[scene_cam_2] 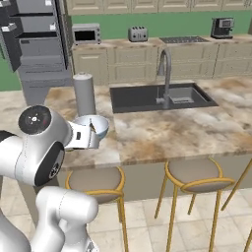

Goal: Retrieve the banana and pear from the fridge and place them into the bowl on the dining table.

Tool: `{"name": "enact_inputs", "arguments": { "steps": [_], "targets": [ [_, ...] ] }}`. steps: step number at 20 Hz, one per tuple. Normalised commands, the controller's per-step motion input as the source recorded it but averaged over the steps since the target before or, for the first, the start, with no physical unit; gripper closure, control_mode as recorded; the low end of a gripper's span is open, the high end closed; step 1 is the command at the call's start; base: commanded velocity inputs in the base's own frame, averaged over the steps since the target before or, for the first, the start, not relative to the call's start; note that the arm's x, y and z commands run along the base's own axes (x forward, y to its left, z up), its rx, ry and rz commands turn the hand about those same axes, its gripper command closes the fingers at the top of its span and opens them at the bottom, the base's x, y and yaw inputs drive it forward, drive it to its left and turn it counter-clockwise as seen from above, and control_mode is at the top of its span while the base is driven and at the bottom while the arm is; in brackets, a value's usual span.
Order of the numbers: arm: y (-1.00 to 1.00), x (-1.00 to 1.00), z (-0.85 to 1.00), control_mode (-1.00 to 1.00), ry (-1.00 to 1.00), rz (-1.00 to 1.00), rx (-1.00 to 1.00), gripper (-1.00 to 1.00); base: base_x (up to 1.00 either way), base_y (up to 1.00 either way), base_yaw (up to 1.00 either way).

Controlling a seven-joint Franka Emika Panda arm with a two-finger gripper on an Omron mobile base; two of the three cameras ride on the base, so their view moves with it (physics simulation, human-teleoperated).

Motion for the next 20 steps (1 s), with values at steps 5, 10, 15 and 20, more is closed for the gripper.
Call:
{"name": "enact_inputs", "arguments": {
  "steps": [5, 10, 15, 20],
  "targets": [
    [0.00, 0.00, 0.00, 1.00, 0.00, 0.00, 0.00, 1.00, 1.00, 0.00, 0.33],
    [0.00, 0.00, 0.00, 1.00, 0.00, 0.00, 0.00, 1.00, 1.00, -0.01, 0.44],
    [0.00, 0.00, 0.00, 1.00, 0.00, 0.00, 0.00, 1.00, 1.00, -0.08, 0.46],
    [0.00, 0.00, 0.00, 1.00, 0.00, 0.00, 0.00, 1.00, 1.00, -0.04, 0.36]
  ]
}}
